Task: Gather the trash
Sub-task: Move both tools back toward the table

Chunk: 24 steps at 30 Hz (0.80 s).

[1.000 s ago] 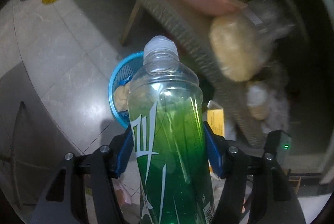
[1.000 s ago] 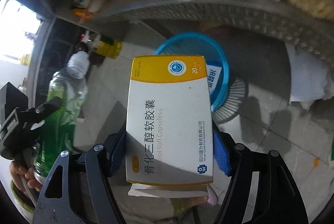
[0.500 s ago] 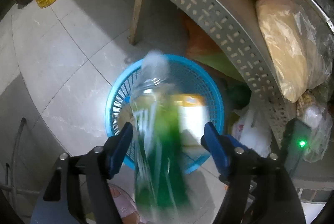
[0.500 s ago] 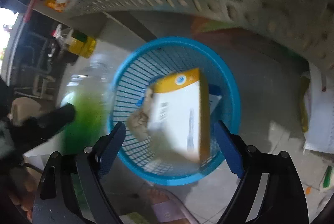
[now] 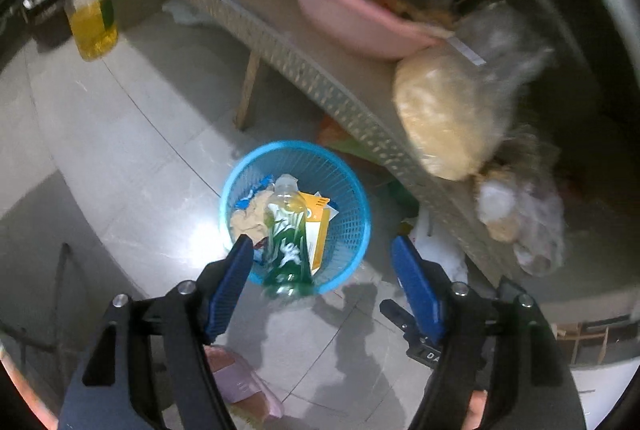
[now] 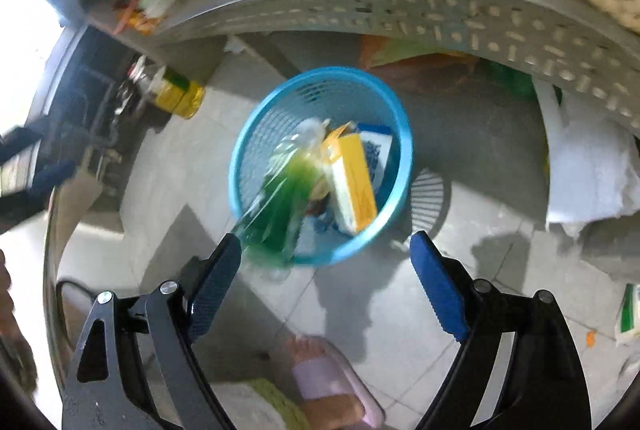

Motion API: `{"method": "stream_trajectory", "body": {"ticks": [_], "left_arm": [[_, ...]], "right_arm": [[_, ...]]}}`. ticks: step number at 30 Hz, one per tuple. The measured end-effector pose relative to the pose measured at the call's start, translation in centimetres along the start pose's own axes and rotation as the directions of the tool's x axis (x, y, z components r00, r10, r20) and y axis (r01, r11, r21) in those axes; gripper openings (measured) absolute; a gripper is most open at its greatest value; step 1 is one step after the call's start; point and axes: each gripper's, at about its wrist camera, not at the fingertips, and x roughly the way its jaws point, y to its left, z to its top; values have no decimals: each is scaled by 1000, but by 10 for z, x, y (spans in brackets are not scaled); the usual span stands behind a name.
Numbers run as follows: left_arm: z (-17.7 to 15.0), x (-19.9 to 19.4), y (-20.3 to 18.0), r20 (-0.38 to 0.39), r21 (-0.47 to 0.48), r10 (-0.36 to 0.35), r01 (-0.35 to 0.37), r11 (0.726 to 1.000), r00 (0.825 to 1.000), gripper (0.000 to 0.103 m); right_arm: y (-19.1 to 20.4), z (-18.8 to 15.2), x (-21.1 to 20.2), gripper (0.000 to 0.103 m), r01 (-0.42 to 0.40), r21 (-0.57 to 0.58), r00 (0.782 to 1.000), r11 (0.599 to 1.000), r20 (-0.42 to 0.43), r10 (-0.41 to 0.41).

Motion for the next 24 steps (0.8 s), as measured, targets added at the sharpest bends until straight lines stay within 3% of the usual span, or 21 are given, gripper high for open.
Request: {"method": "stream_trajectory", "body": {"ticks": [5, 9, 17, 22, 24], "left_arm": [[-45, -88, 9, 113, 20, -20, 18, 1000, 993, 77], [-101, -154, 30, 228, -16, -14, 18, 1000, 974, 80], [-198, -238, 76, 409, -154, 131, -73, 985, 903, 84], [-231, -261, 85, 476, -189, 231, -158, 969, 848, 87], [-241, -268, 89, 502, -203, 241, -158, 966, 830, 90]], "right_arm": [[23, -18, -29, 82, -38, -84, 999, 996, 0, 38], [51, -18, -59, 82, -78, -154, 996, 985, 39, 85], [114, -27, -91, 84, -171, -282, 978, 944, 68, 197], [161, -48, -108, 86, -200, -392, 967, 898, 68, 245], [176, -54, -114, 89, -203, -431, 963, 879, 77, 260]]}}
